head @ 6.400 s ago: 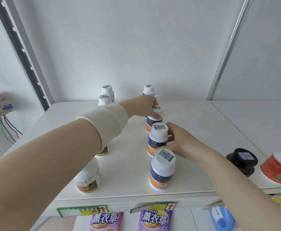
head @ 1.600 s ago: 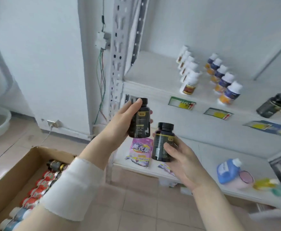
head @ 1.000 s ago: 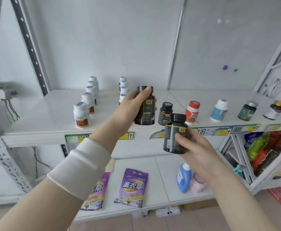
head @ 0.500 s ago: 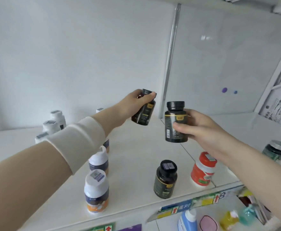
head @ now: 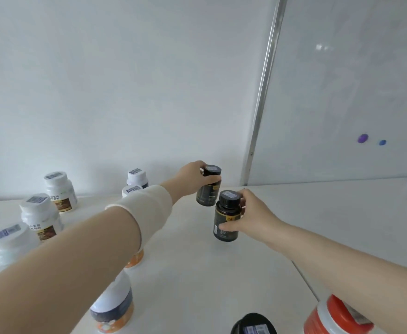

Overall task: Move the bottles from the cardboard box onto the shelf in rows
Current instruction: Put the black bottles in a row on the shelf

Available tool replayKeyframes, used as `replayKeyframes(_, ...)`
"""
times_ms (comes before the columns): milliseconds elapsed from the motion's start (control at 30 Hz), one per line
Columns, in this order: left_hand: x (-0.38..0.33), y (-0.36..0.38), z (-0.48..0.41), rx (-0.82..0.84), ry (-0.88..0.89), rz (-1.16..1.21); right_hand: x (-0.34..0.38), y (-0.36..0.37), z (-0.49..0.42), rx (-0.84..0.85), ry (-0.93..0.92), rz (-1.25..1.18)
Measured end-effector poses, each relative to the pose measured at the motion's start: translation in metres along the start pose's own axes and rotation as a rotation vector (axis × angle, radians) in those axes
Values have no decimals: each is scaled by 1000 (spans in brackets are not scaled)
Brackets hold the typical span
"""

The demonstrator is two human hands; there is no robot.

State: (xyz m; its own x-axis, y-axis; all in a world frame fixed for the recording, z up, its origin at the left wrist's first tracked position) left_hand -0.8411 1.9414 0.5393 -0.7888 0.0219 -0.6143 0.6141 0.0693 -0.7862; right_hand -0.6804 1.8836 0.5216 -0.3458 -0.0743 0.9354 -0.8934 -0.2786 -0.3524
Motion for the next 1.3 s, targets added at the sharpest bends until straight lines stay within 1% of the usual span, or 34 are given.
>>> replayKeyframes(100, 9, -2, -14, 16, -43, -76, 1, 3, -18, 21, -21, 83)
replayKeyframes(200, 15, -1, -26, 34, -72, -78, 4, 4, -35, 27, -48, 153)
replayKeyframes(500, 24, 3, -46, 94, -104, -26, -2, 10, -71, 35, -98, 195)
replayKeyframes(733, 29, 5, -51, 132, -109, 44, -13, 17, -78, 61, -87, 193)
replayKeyframes(900, 26, 5, -47, 135, -113, 18, -12, 17, -75, 67, -49, 182)
replayKeyframes(967, 24, 2, -44, 145, -116, -15, -9, 17, -71, 73, -20, 173)
replayKeyframes(1067, 23, -8, -36, 187, -132, -104, 0, 11, -62, 35, -10, 184)
replayKeyframes(1167, 17, -23, -19, 179, -145, -263, 17, 2, -49, -46, -54, 347)
replayKeyframes(1233, 7, -35, 0, 146, -104, -382, 31, 1, -34, -90, -117, 476)
replayKeyframes(1300, -4, -49, 25, 83, -47, -515, 46, 6, -16, -94, -174, 574)
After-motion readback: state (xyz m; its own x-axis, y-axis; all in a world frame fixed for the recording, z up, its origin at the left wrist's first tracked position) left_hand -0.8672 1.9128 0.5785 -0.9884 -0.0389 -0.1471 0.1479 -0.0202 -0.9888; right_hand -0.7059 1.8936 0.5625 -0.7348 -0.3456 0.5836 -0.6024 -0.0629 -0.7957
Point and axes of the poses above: each hand's wrist, its own z-axis away from the middle knuckle, its own y-axis out of the palm, x = y × z, the point moved 2 cm from there along -z, towards the middle knuckle, and after that the axes turned 14 degrees about -z, right-handed, at the moved point
